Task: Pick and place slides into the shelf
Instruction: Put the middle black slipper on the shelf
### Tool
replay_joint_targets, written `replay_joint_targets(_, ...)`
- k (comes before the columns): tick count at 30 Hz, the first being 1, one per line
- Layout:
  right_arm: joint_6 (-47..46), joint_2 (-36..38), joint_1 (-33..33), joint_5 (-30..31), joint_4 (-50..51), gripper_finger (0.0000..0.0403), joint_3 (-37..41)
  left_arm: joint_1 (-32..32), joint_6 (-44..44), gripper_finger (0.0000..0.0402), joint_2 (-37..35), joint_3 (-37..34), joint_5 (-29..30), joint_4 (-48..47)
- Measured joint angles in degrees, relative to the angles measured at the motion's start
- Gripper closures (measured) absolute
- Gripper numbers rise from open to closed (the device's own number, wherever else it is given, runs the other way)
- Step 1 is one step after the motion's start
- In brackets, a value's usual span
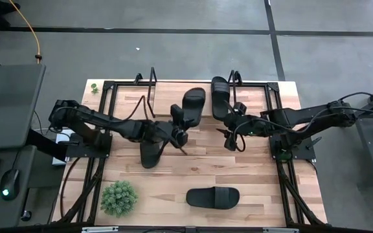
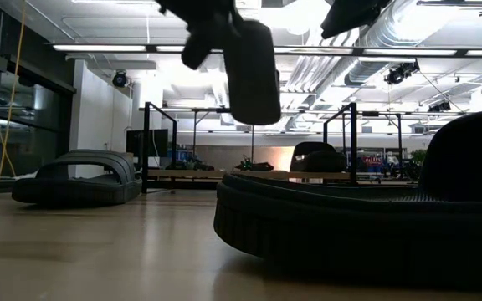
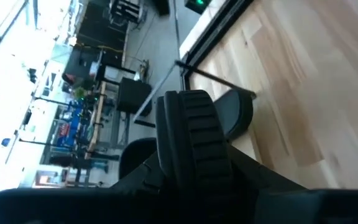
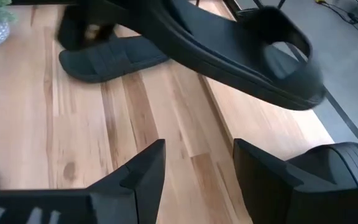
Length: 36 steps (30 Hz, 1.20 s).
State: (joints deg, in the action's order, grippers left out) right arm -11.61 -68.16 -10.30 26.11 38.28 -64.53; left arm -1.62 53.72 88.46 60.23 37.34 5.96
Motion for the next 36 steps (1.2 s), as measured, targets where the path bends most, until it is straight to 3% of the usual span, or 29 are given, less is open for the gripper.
replay_joint_targets(20,-0.4,0.0,-0.3,0.2,0.1,0.0224,0.0,11.9,2.8,0.0315,11.0,0.0,-7.2,10.6)
replay_joint_targets(36,-1.4,0.0,-0.3,0.0,0.0,0.0224,0.0,16.8,0.6,0.0315,11.3,0.0,-14.0,14.5)
